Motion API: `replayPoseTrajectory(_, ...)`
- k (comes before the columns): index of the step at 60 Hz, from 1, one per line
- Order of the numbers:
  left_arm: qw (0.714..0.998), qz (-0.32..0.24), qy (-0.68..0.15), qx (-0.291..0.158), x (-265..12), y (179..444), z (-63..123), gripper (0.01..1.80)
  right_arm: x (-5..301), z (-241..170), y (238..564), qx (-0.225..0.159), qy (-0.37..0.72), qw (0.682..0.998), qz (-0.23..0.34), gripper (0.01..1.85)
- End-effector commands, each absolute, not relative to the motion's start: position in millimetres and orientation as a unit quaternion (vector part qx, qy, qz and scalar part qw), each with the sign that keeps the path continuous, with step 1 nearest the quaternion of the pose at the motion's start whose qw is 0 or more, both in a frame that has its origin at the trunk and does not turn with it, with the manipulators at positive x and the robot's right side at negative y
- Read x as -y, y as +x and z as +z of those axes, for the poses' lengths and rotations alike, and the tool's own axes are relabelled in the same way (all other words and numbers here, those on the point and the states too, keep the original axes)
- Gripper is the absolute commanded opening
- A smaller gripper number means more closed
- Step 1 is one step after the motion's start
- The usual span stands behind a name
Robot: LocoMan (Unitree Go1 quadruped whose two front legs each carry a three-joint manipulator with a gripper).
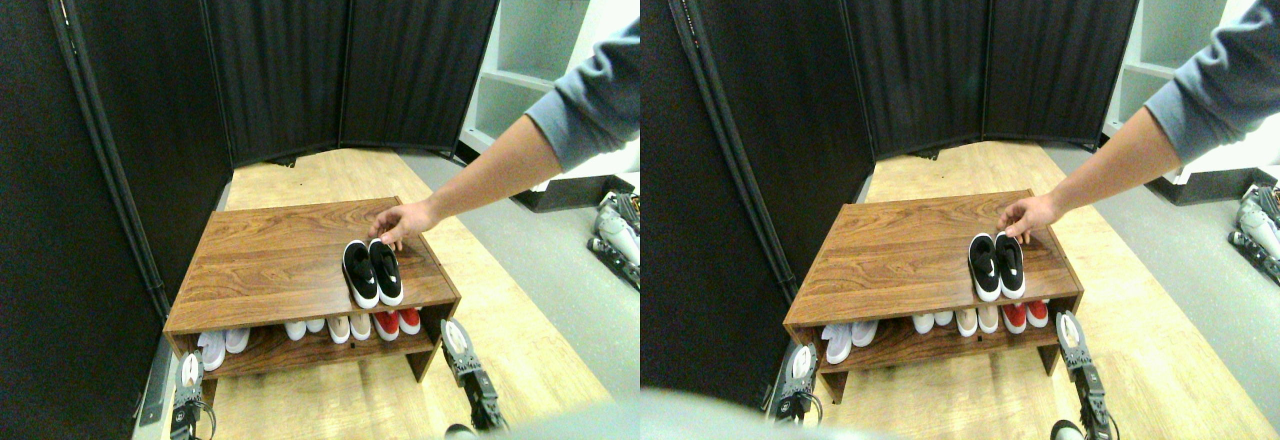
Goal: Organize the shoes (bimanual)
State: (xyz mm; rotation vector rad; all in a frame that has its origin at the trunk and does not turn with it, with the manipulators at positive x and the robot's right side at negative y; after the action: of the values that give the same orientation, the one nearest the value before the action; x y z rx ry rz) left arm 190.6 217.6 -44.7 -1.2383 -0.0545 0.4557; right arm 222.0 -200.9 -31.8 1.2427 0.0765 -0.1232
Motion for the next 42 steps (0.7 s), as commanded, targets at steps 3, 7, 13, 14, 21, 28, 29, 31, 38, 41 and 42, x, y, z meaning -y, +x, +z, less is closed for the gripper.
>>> replayPoseTrajectory(3, 0.789, 0.199, -0.579, 0.044, -218.1, 191.0, -38.5, 0.01, 197.9, -20.7, 226.9, -0.02, 0.56, 0.827, -0.035, 0.01)
replayPoseTrajectory(7, 0.792, 0.2, -0.575, 0.045, -218.6, 190.6, -39.0, 0.01, 197.6, -20.5, 228.4, -0.019, 0.563, 0.826, -0.028, 0.01)
replayPoseTrajectory(13, 0.789, 0.203, -0.579, 0.047, -218.9, 189.8, -39.8, 0.01, 195.7, -18.8, 230.6, -0.021, 0.57, 0.821, -0.022, 0.01)
replayPoseTrajectory(14, 0.787, 0.206, -0.58, 0.048, -218.8, 189.7, -39.6, 0.01, 195.4, -18.7, 230.9, -0.022, 0.57, 0.821, -0.021, 0.01)
replayPoseTrajectory(21, 0.788, 0.203, -0.58, 0.046, -218.9, 190.0, -40.3, 0.01, 194.8, -17.5, 230.5, -0.024, 0.574, 0.818, -0.029, 0.01)
replayPoseTrajectory(28, 0.787, 0.202, -0.581, 0.043, -218.2, 191.0, -40.9, 0.01, 196.2, -15.0, 229.3, -0.025, 0.589, 0.807, -0.031, 0.01)
replayPoseTrajectory(29, 0.788, 0.203, -0.58, 0.043, -218.1, 191.2, -40.8, 0.01, 196.2, -14.4, 228.9, -0.027, 0.592, 0.805, -0.036, 0.01)
replayPoseTrajectory(31, 0.79, 0.203, -0.577, 0.042, -217.9, 191.5, -40.7, 0.01, 196.3, -12.9, 227.8, -0.034, 0.596, 0.801, -0.048, 0.03)
replayPoseTrajectory(38, 0.789, 0.2, -0.579, 0.042, -216.6, 193.1, -41.3, 0.01, 198.8, -8.3, 225.9, -0.102, 0.597, 0.795, -0.029, 1.28)
replayPoseTrajectory(41, 0.788, 0.201, -0.58, 0.043, -216.0, 193.4, -41.4, 0.01, 199.4, -8.2, 226.9, -0.115, 0.588, 0.801, -0.02, 1.45)
replayPoseTrajectory(42, 0.79, 0.199, -0.578, 0.042, -215.8, 193.7, -41.4, 0.01, 199.7, -8.1, 227.7, -0.121, 0.576, 0.808, -0.014, 1.53)
